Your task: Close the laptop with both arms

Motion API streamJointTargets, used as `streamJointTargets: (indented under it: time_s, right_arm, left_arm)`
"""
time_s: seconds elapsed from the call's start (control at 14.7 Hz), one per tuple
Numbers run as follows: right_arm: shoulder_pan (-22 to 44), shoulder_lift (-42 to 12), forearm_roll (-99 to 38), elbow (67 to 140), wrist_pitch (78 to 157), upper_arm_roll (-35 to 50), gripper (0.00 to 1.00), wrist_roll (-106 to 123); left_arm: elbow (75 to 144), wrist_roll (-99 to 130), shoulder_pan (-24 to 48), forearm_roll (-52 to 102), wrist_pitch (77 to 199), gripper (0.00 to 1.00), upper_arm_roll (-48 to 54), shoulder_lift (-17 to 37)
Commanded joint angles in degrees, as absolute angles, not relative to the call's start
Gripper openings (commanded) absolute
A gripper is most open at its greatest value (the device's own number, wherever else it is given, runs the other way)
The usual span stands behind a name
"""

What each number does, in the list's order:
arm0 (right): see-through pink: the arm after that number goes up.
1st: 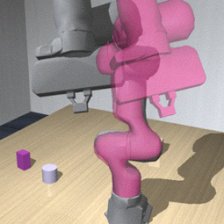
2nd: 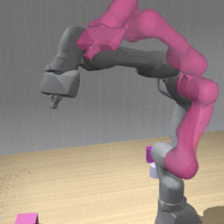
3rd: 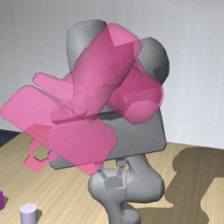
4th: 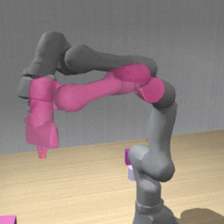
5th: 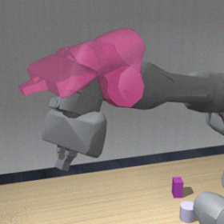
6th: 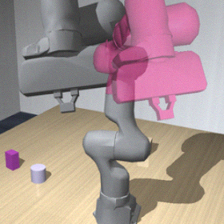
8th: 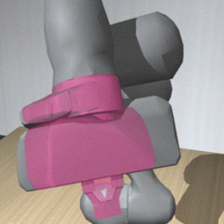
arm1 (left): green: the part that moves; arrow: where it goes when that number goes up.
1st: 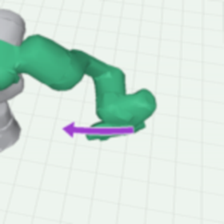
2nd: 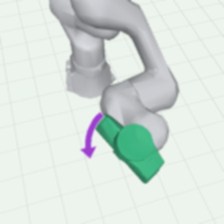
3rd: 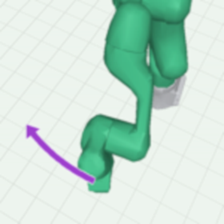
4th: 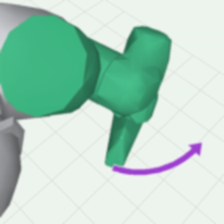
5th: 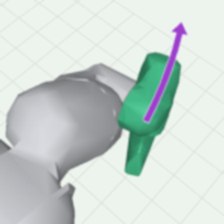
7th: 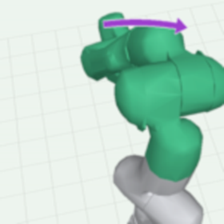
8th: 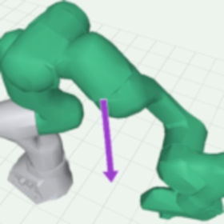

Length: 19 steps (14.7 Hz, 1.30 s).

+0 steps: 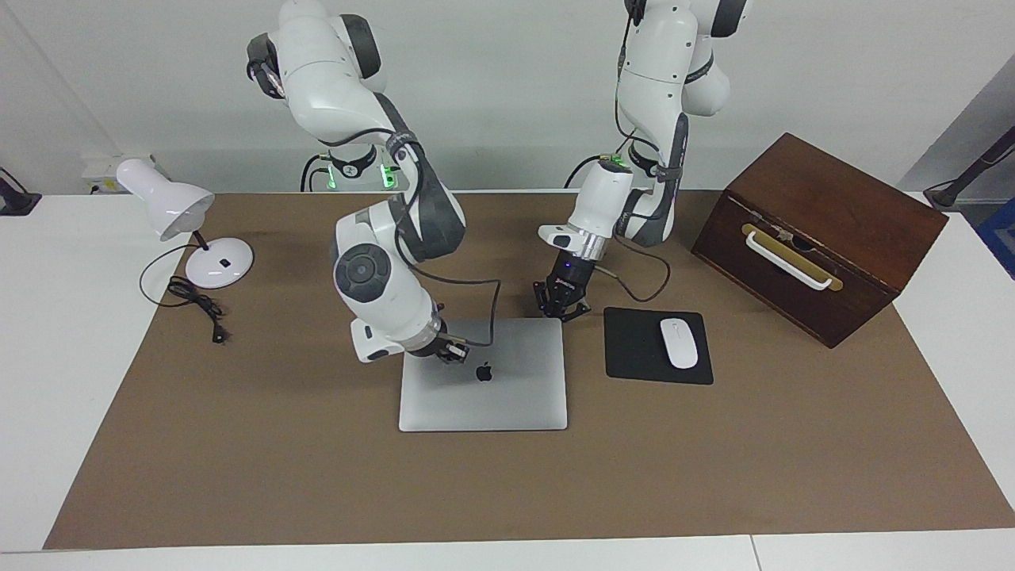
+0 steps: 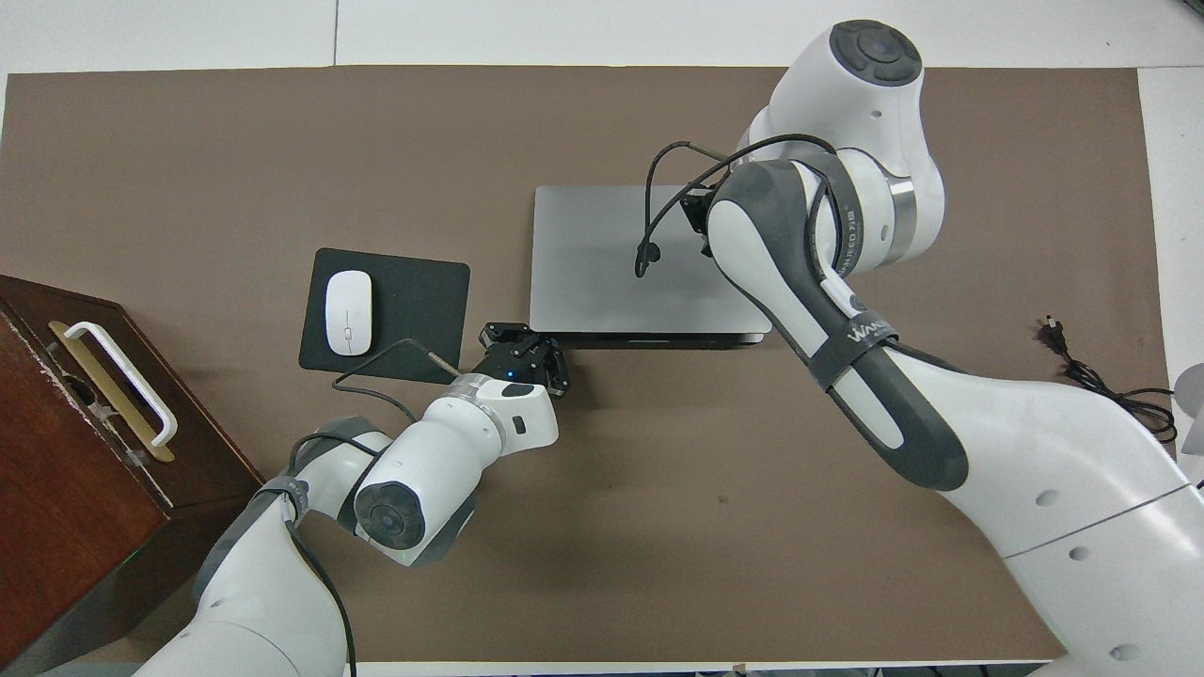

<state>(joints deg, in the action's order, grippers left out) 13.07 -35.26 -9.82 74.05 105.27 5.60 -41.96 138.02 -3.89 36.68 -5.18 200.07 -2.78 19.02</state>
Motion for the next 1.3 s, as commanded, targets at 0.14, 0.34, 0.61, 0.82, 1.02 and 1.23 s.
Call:
streamJointTargets:
  time_s: [0.14, 0.34, 0.61, 0.82, 1.02, 1.23]
  right_arm:
    - [11.34, -30.86, -1.70, 74.27, 104.59, 5.80, 0.00, -34.12]
    - [11.25, -29.62, 10.34, 74.18, 105.55, 5.28, 0.00, -27.62]
    - [8.36, -27.34, 18.87, 74.18, 112.14, 5.27, 0.00, -15.32]
    - [7.12, -27.33, 21.09, 74.18, 116.79, 5.27, 0.00, -9.60]
    - [5.89, -27.51, 24.78, 73.39, 120.31, 5.36, 0.00, -5.20]
    - [5.71, -27.68, 22.95, 72.43, 118.13, 5.54, 0.00, -5.53]
  left_arm:
    - [138.25, -3.08, 34.10, -6.68, 200.13, 0.00, -2.81, 21.01]
    - [138.51, -2.72, 34.10, -6.68, 197.94, 0.00, -2.72, 18.99]
    - [138.60, -2.72, 33.14, -6.68, 185.49, 0.00, -2.55, 11.80]
    - [138.43, -2.72, 32.52, -6.59, 176.25, 0.00, -2.29, 6.52]
    - [136.77, -2.72, 32.43, -5.98, 165.10, 0.00, -2.37, 1.34]
    - [128.80, -2.81, 32.08, -2.31, 145.70, 0.00, -3.07, -2.10]
